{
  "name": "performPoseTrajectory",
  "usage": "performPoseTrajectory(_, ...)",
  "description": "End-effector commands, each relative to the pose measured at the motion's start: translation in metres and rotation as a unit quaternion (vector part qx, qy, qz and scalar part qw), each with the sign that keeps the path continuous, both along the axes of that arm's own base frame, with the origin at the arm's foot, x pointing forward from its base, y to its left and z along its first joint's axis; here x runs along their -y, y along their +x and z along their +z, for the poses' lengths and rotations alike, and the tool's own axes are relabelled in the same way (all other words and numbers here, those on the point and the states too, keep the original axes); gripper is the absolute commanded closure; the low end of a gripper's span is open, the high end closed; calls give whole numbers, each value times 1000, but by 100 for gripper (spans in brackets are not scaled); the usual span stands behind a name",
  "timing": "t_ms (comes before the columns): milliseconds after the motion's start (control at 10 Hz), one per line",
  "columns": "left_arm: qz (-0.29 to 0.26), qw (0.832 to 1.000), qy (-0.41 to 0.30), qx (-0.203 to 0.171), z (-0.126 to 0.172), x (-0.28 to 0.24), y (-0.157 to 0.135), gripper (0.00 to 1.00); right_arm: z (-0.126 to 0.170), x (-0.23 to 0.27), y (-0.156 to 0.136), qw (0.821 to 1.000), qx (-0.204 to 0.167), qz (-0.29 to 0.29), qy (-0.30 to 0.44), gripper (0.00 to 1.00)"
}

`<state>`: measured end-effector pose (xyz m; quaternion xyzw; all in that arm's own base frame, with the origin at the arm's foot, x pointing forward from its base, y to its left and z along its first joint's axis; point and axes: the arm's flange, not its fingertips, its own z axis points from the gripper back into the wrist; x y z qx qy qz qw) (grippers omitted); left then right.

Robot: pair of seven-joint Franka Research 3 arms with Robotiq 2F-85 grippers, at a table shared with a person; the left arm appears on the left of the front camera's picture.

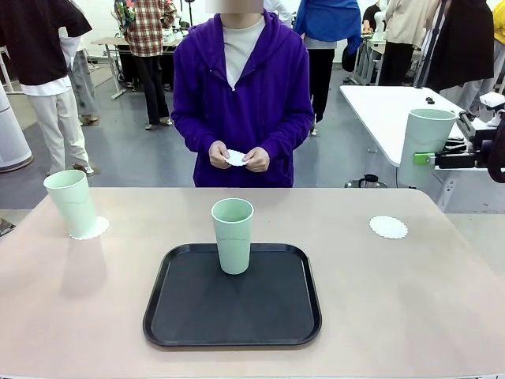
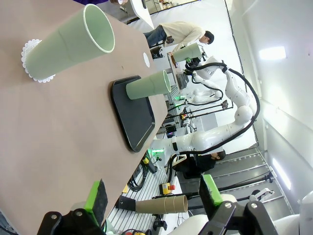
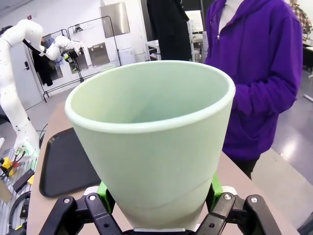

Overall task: Place coasters on the table and set cups on them.
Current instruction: Take one Reusable plastic cup from the Flat Tray and place it on a coaster set by the human.

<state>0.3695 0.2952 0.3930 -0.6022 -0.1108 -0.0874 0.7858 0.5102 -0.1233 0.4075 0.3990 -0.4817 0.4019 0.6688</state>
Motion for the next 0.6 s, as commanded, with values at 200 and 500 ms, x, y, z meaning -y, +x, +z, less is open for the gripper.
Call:
performPoseTrajectory(200,2,1000,5,-2,2,0,-1,0,0,1,0,1000,0,-1,0,15)
performPoseTrajectory(500,2,1000,5,-2,2,0,-1,0,-45,13,25,997,-4,74,-11,15)
